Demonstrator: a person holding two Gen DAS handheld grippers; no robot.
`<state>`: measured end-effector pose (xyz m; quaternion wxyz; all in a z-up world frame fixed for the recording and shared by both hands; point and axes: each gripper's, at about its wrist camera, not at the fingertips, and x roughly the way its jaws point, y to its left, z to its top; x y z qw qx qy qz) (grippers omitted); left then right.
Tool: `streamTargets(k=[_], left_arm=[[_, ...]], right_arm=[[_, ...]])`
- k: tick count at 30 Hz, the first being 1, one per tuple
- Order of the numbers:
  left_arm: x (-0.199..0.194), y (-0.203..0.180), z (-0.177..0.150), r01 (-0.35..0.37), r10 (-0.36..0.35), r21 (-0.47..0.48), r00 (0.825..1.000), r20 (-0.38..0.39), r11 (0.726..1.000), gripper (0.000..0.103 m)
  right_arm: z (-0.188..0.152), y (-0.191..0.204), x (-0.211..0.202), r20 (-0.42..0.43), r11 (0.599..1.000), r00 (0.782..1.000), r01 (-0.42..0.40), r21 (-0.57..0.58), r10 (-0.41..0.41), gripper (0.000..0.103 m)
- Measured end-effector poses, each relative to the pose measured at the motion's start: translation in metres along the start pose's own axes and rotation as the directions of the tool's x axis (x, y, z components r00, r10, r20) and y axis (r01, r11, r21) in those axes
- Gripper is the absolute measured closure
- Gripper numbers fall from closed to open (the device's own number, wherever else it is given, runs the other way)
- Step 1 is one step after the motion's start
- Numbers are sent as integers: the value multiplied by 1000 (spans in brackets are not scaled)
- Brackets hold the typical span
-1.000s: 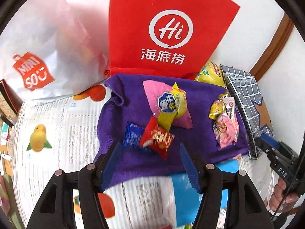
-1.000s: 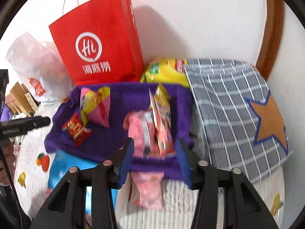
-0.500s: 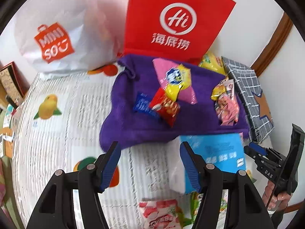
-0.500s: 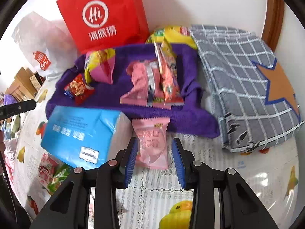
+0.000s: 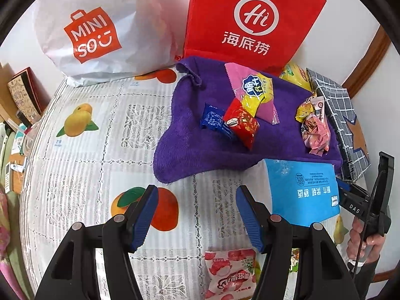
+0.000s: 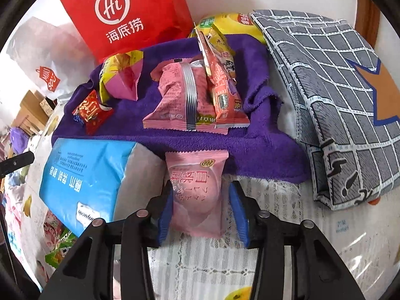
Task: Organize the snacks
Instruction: 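Grasp the pink peach cake packet with right while left grasps the strawberry candy bag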
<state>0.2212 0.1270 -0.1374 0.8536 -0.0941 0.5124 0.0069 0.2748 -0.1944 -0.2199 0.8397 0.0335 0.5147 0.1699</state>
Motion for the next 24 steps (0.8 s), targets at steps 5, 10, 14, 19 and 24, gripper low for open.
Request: streamTargets(k=[5, 10, 14, 19, 24], left_arm=[[2, -3, -5, 8, -8, 6, 1000, -9, 1000, 41], [1, -3, -18, 16, -16, 9, 1000, -21, 1000, 41], [-1, -1, -34, 20, -20, 10, 999, -33, 1000, 41], [-1, 0, -60, 46, -46, -2, 997, -65, 999, 41], [4, 0, -80, 63, -64, -6, 994, -87, 998, 41]], right_arm=[[0, -1, 0, 1, 1000, 1000, -24, -7, 24, 69], [-11, -2, -22, 34, 1000, 999, 5, 9, -5, 70], [-23, -1, -39, 53, 1000, 998, 27, 9, -28, 70], [-41, 1, -57, 70, 999, 996, 49, 9, -50, 70], [-60, 3, -66, 77, 998, 995, 61, 1, -61, 70]])
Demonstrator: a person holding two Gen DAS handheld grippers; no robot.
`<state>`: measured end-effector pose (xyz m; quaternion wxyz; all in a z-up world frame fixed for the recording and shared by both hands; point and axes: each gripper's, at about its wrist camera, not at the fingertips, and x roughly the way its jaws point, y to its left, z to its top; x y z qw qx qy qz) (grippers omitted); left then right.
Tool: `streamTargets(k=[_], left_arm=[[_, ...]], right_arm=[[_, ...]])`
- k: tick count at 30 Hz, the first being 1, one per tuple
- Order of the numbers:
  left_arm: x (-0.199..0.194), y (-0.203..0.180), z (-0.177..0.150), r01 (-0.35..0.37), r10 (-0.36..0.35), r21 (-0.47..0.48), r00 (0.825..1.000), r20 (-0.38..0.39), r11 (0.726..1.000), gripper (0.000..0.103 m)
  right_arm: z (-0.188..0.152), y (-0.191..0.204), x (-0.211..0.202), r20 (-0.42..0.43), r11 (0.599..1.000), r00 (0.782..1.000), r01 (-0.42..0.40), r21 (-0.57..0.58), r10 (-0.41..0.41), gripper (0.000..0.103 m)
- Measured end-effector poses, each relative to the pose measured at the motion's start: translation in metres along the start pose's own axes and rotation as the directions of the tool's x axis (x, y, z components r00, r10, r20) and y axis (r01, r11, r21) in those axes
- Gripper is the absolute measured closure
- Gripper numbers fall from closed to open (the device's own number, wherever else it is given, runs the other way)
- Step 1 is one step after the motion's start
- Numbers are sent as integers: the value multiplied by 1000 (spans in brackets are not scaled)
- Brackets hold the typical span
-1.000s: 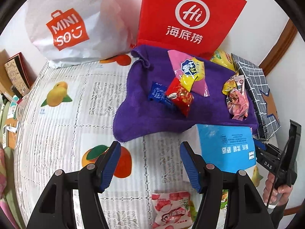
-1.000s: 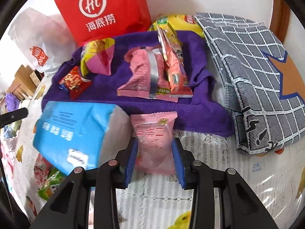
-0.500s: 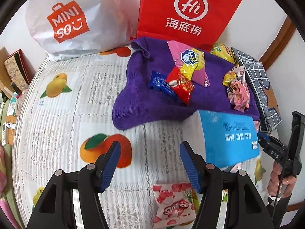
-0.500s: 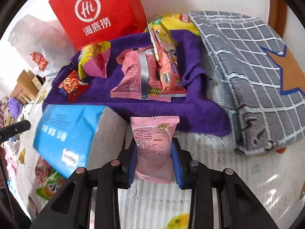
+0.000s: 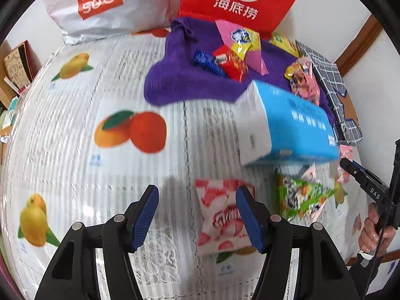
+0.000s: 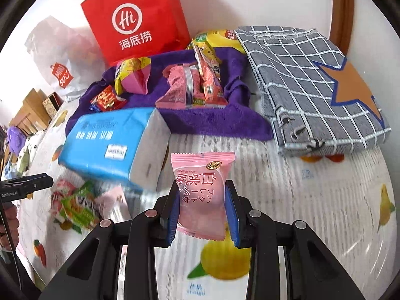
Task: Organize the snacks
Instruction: 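Grasp the pink peach cake packet with right while left grasps the strawberry candy bag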
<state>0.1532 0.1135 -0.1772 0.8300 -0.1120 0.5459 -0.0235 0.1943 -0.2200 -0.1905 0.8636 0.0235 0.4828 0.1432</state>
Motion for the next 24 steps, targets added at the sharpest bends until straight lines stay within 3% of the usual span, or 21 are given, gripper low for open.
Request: streamTargets(k=[4, 10, 16, 21, 23, 24], left_arm=[[10, 2, -11, 55, -56, -17, 998, -24, 998, 41], [12, -7, -16, 68, -68, -6, 998, -2, 998, 26], [23, -36, -16, -37, 36, 86, 999, 14, 996, 25], [32, -55, -20, -151, 143, 154, 988, 62, 976, 25], [32, -57, -19, -191, 178, 168, 980, 92, 967, 40], [31, -56, -19, -191, 175, 171, 979, 102, 967, 43]], right_arm=[[-14, -2, -7, 0, 1000, 1000, 9, 1, -9, 70], [-23, -5, -14, 8, 1000, 1000, 17, 14, -17, 70], [-27, -5, -15, 13, 1000, 1000, 12, 19, -12, 70], [-30, -7, -14, 10, 1000, 1000, 15, 24, -15, 70], [-31, -6, -13, 6, 1000, 1000, 15, 25, -15, 70], [-32, -6, -12, 3, 1000, 1000, 14, 25, -14, 70]])
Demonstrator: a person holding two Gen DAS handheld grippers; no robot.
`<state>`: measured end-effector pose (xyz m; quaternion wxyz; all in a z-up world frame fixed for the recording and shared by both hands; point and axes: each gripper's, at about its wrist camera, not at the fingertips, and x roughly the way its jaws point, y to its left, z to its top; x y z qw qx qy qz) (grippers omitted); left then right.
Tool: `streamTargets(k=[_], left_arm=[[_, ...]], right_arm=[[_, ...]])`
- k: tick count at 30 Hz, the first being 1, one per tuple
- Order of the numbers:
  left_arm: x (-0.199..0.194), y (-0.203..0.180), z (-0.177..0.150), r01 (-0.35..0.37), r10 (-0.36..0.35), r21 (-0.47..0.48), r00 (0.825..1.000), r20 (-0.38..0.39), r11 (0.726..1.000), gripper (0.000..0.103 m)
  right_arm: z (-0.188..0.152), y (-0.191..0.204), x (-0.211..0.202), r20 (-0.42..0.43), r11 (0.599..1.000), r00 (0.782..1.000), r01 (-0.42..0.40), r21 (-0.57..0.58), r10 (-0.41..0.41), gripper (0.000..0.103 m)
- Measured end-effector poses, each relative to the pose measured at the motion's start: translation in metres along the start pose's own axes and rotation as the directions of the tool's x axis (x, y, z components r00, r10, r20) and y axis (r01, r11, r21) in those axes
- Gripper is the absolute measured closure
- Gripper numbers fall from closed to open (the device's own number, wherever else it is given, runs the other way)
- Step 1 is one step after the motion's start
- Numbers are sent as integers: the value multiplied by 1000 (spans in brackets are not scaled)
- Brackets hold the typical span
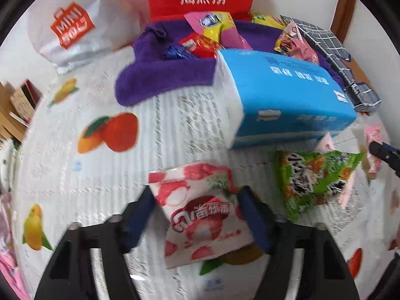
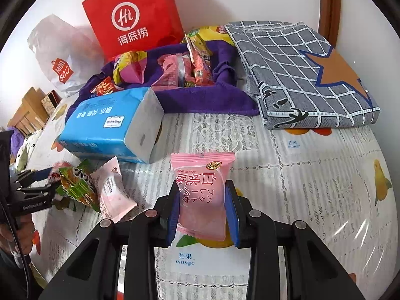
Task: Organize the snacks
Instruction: 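Grasp the pink peach cake packet with right while left grasps the strawberry candy bag, then carry both pink packets onto the purple towel and open both grippers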
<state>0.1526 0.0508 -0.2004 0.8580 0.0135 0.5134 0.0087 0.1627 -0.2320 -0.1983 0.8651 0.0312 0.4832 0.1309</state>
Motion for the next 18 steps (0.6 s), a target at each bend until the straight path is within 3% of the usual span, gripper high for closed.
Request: streamTargets(k=[2, 5, 8, 13, 18], left_arm=[[-2, 8, 2, 26, -26, -24, 1000, 3, 999, 47], [-7, 27, -1, -14, 16, -49, 1000, 26, 999, 47], [-2, 40, -2, -10, 12, -70, 999, 31, 997, 47], [-2, 37, -7, -41, 45, -47, 995, 86, 998, 46], [1, 40, -8, -27, 37, -78, 990, 132, 997, 46]], right_arm=[[-1, 1, 1, -3, 1000, 1000, -4, -1, 4, 70], [-3, 4, 1, -4, 1000, 1000, -17, -8, 17, 70], [-6, 11, 6, -16, 999, 999, -32, -30, 31, 70], [-12, 19, 21, -38, 998, 998, -48, -48, 46, 69], [-16, 19, 22, 10, 997, 999, -53, -58, 54, 69]])
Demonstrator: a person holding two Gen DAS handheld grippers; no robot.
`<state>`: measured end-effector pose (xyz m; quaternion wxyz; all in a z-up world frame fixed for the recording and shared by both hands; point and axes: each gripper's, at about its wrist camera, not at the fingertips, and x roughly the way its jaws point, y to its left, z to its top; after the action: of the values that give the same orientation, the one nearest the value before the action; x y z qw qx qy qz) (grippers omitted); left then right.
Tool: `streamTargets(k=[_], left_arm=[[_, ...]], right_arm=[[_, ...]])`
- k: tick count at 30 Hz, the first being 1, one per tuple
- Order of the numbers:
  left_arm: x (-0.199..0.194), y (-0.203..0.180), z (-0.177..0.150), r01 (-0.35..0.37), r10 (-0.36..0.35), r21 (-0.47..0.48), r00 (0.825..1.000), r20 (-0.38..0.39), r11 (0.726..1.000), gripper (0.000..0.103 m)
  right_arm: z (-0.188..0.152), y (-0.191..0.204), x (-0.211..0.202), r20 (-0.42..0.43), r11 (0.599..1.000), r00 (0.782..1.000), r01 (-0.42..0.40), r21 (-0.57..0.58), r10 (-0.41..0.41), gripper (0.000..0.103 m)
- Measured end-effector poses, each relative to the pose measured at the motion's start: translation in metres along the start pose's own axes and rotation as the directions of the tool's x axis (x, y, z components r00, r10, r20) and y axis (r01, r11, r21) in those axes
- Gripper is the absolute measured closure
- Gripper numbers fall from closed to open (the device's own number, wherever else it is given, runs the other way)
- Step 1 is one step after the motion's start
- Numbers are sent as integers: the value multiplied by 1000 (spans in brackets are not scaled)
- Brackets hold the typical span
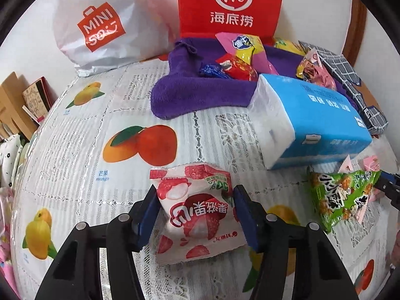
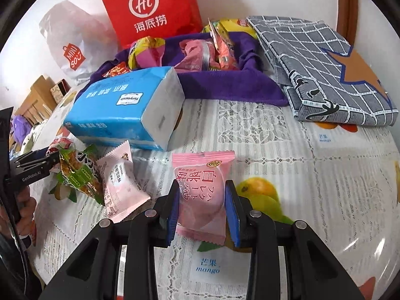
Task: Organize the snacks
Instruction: 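Carry both pink packets onto the purple towel and open both grippers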
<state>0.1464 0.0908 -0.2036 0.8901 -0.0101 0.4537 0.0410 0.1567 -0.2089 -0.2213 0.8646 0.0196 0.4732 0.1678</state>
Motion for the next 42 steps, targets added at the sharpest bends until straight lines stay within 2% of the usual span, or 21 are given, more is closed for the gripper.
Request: streamTargets(k=[8, 16, 20, 23, 25, 29, 39, 42], left_arm=[[0, 0, -5, -10, 11, -16, 999, 44, 1000, 45], [0, -1, -4, -8, 8, -20, 999, 42, 1000, 42], [0, -1, -4, -11, 12, -19, 999, 42, 1000, 42], [-1, -1, -4, -6, 7, -12, 999, 39, 1000, 49], [-2, -1, -2, 10, -9, -8, 1000, 18, 1000, 50], [-11, 2, 3, 90, -90, -42, 996, 2, 995, 50], [-45, -8, 37, 102, -102, -27, 994, 30, 994, 50], [-48, -4, 51, 170, -168, -73, 985, 25, 983, 50]], right_arm=[[-9, 0, -1, 96, 1000, 995, 14, 18, -16, 68], [-8, 6, 1, 91, 998, 994, 56, -10, -55, 68], [-9, 4, 1, 92, 999, 995, 49, -8, -48, 68], [-9, 3, 0, 95, 999, 994, 47, -8, -46, 69], [-9, 3, 0, 93, 999, 994, 51, -18, -49, 69], [-4, -1, -11, 111, 998, 992, 62, 10, -63, 70], [42, -9, -65, 216, 996, 973, 75, 51, -85, 70], [58, -6, -72, 237, 996, 967, 79, 46, -88, 70]])
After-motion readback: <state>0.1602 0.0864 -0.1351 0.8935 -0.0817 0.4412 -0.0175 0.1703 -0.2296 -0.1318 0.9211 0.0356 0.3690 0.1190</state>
